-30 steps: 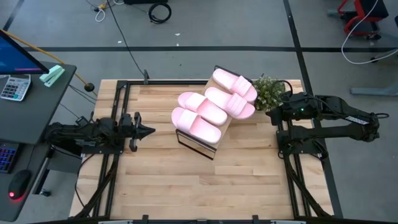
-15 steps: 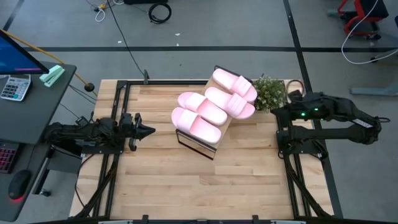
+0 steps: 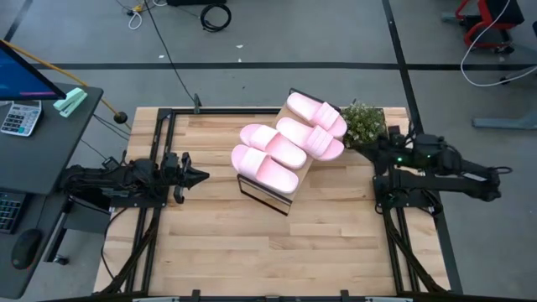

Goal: Pick and place slides into the shelf
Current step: Return to Home Position

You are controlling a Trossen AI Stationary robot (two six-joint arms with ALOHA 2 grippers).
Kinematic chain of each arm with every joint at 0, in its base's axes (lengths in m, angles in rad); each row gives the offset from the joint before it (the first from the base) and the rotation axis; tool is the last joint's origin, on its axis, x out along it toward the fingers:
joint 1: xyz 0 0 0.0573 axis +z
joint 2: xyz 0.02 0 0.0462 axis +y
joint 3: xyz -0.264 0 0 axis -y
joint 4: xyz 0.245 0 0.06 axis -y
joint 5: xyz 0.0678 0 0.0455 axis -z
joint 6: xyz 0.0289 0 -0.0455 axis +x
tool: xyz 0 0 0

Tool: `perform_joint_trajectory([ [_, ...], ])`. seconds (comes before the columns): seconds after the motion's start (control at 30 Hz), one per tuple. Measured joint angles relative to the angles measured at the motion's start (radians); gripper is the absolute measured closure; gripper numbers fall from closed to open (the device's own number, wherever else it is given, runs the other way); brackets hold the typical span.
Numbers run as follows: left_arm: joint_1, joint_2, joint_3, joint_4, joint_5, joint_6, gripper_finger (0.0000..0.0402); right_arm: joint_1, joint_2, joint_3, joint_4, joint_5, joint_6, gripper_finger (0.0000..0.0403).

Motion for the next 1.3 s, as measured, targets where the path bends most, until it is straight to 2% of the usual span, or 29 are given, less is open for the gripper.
perform_joint_trajectory([
  [0.3,0.000,0.000,0.000,0.002,0.000,0.000,0.0373,0.038,-0.049,-0.207,0.351,-0.082,0.013,0.0403],
  [0.5,0.000,0.000,0.000,0.002,0.000,0.001,0.0366,0.156,-0.055,-0.333,0.535,-0.016,0.009,0.0403],
  [0.63,0.000,0.000,0.000,0.003,0.000,0.001,0.0371,0.221,-0.075,-0.358,0.539,0.049,-0.035,0.0403],
  [0.73,0.000,0.000,0.000,0.003,0.000,0.001,0.0376,0.252,-0.114,-0.358,0.527,0.055,-0.069,0.0403],
  [0.97,0.000,0.000,0.000,0.003,0.000,0.001,0.0371,0.272,-0.239,-0.356,0.392,0.094,-0.100,0.0403],
  [1.3,0.000,0.000,0.000,0.003,0.000,0.001,0.0363,0.272,-0.240,-0.366,0.335,0.072,-0.111,0.0403],
])
